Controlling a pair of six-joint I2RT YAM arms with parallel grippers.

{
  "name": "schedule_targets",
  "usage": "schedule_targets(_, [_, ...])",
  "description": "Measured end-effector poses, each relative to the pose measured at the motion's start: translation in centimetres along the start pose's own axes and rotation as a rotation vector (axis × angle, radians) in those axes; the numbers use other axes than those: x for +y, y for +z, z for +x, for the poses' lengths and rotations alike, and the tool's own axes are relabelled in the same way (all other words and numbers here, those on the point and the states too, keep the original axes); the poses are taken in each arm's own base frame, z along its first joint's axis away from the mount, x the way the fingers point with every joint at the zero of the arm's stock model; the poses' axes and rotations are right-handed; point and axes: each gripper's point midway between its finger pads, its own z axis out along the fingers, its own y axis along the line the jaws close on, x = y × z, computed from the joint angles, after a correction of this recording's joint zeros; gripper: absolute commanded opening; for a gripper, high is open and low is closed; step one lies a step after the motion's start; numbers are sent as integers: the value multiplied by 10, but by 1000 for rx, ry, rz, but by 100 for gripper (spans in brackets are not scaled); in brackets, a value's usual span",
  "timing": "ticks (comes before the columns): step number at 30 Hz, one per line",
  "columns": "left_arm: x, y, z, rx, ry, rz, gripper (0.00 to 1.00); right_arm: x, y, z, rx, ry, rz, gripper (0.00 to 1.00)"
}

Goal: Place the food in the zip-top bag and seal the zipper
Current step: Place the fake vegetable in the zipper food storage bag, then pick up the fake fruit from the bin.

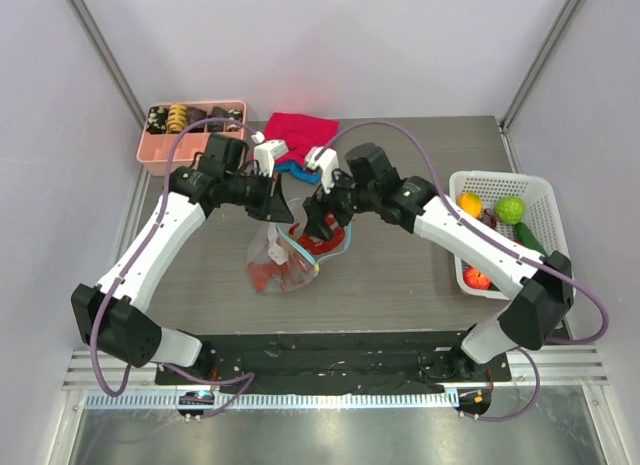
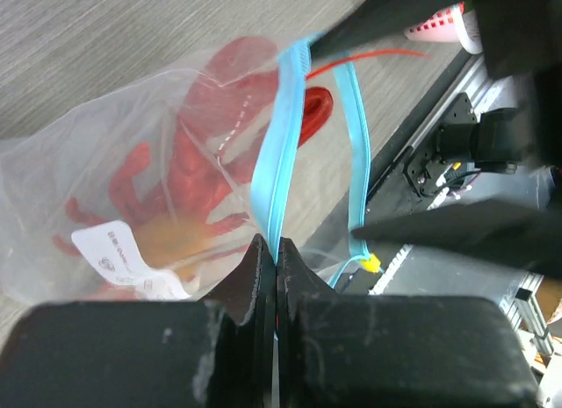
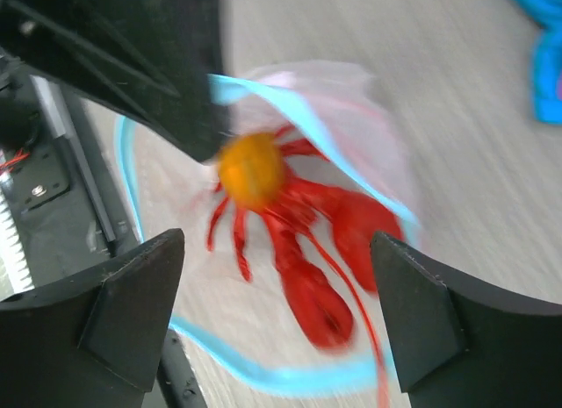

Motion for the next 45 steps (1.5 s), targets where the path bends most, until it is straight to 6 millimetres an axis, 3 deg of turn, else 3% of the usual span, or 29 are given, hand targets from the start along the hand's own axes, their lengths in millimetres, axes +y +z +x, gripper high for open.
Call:
schedule_targets(4, [7,10,-3,6,-14,0,0,-41,-32,0,-10,82,114,93])
schedule_targets(8, [12,19,-6,11,-20,2,0,-118,-87,19,-25,246,309,93])
schedule_targets(11, [14,20,-7,11,-20,3,0,-186,-148,59,-9,407,502,90])
schedule_targets(13, [13,20,-8,8,-18,6,0,-215,-187,92,19,519,603,89])
schedule_targets(17, [12,20,-9,6,-15,8,0,-246,-260,159,64,756,767,88])
schedule_targets(19, [12,20,-10,4,-14,10,0,-252,-282,187,88,852,817,87])
schedule_targets(22, [12,21,-11,-2,-9,12,0,-256,-285,210,131,928,829,86])
schedule_targets(35, [14,23,-11,1,-9,9,0,-298,-238,277,240,1063,773,80])
schedule_targets(45, [29,37,-8,52,-27,-10,0,-322,-217,292,208,1061,755,81])
